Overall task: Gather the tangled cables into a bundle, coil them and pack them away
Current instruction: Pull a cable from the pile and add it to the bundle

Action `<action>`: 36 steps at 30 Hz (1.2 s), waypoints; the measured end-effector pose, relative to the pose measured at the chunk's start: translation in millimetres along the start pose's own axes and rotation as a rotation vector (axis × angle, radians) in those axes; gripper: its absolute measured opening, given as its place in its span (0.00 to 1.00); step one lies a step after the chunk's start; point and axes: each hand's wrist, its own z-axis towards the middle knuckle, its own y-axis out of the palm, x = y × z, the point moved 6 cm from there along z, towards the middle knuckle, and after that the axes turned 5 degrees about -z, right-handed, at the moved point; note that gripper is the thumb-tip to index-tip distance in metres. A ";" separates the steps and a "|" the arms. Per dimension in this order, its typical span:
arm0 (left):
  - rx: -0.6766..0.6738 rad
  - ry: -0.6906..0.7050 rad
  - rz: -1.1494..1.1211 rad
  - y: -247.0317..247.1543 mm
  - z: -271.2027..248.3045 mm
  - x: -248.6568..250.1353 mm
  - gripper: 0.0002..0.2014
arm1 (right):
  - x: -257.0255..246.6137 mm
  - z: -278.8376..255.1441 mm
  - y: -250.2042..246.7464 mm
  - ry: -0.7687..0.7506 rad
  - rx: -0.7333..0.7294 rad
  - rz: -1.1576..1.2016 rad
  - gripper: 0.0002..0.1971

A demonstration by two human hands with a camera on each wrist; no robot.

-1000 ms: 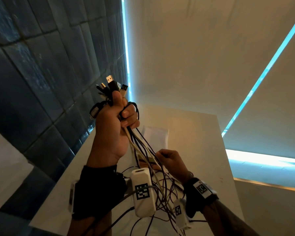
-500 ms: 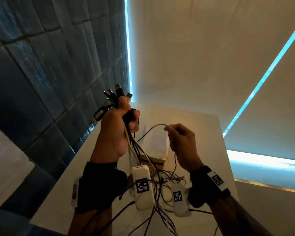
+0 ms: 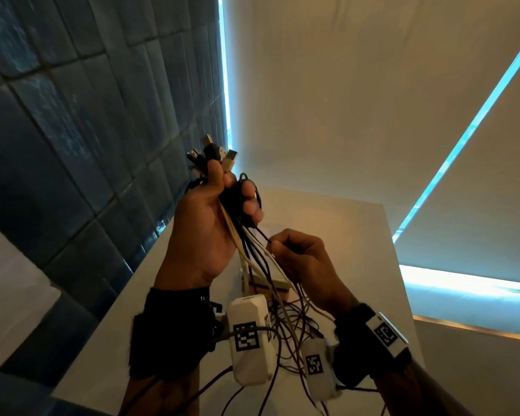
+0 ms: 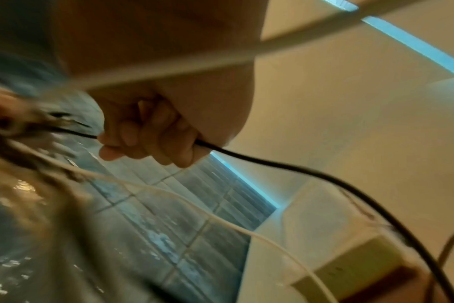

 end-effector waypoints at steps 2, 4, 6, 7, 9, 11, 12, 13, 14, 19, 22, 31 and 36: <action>-0.039 0.042 0.018 2.5 -1.3 5.7 0.19 | 23.6 -2.2 -8.4 0.088 0.015 -0.039 0.11; -0.066 0.071 0.033 3.8 -3.5 8.4 0.19 | 42.1 -4.5 -14.9 0.157 0.046 -0.068 0.11; -0.089 0.074 0.016 3.9 -4.3 9.3 0.19 | 54.7 -6.9 -15.8 0.197 0.065 -0.096 0.11; -0.101 0.074 0.002 3.9 -3.9 9.9 0.19 | 60.3 -8.6 -16.7 0.220 0.082 -0.103 0.10; -0.112 0.080 -0.007 3.0 -3.4 11.8 0.20 | 78.0 -13.9 -22.8 0.293 0.130 -0.087 0.09; -0.107 0.080 0.015 1.0 -3.6 13.2 0.20 | 98.6 -19.4 -32.1 0.333 0.175 -0.139 0.09; -0.095 0.074 0.038 -0.2 -3.6 12.8 0.19 | 109.7 -20.5 -37.1 0.354 0.200 -0.203 0.10; -0.076 0.062 0.066 -1.5 -3.3 10.7 0.19 | 117.2 -22.0 -41.9 0.380 0.232 -0.267 0.11; -0.049 0.043 0.098 -3.2 -2.4 7.4 0.19 | 123.1 -22.0 -47.0 0.408 0.269 -0.321 0.12; 0.077 -0.002 0.160 -12.1 2.2 2.0 0.18 | 92.3 -6.1 -59.8 0.366 0.466 -0.215 0.08; 0.123 -0.020 0.160 -14.8 4.1 -3.9 0.18 | 43.0 9.2 -50.3 0.202 0.425 -0.047 0.08; 0.204 -0.012 0.344 -13.7 6.6 -16.1 0.14 | -62.7 4.0 3.4 -0.224 0.138 0.026 0.05; 0.125 0.014 0.056 -2.9 5.0 -4.4 0.16 | -34.1 1.2 9.8 -0.043 0.049 0.055 0.03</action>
